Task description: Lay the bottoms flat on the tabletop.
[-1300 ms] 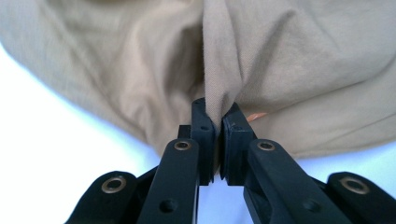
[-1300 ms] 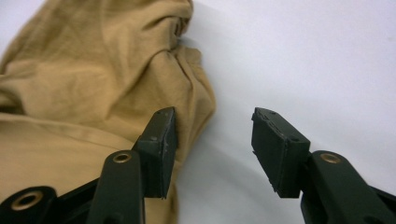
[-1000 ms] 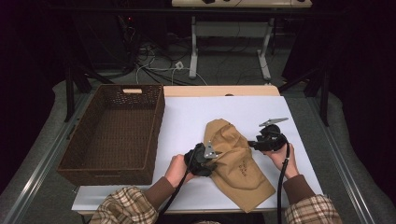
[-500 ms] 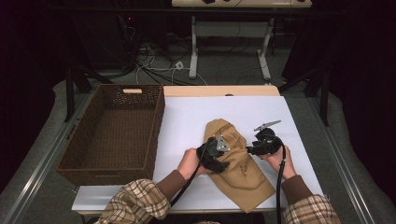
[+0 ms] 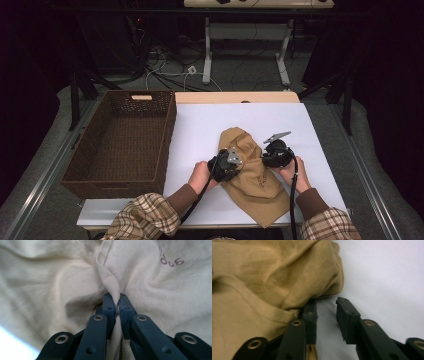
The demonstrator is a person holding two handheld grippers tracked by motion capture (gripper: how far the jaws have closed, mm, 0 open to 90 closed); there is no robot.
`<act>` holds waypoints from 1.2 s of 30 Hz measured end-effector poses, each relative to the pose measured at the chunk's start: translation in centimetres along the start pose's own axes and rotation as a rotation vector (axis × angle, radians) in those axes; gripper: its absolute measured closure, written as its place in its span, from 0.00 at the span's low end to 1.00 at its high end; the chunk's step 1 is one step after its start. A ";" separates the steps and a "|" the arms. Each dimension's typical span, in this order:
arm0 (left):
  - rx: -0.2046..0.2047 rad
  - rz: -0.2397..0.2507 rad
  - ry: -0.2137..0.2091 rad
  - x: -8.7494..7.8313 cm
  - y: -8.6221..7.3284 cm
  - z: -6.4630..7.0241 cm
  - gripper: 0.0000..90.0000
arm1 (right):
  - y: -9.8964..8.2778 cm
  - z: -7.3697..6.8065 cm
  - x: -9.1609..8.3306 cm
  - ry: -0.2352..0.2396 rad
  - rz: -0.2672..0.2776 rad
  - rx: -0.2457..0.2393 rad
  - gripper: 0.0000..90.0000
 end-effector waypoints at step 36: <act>0.017 -0.014 0.085 -0.6 2.2 0.4 0.34 | -0.6 -0.7 -0.7 0.106 -0.021 -0.026 0.68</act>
Point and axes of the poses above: each handheld gripper's, and its own axes: x roughly forward along the jaws, y roughly out of its top, z roughly to its right, the point moved 7 cm from there along x, roughly forward along the jaws
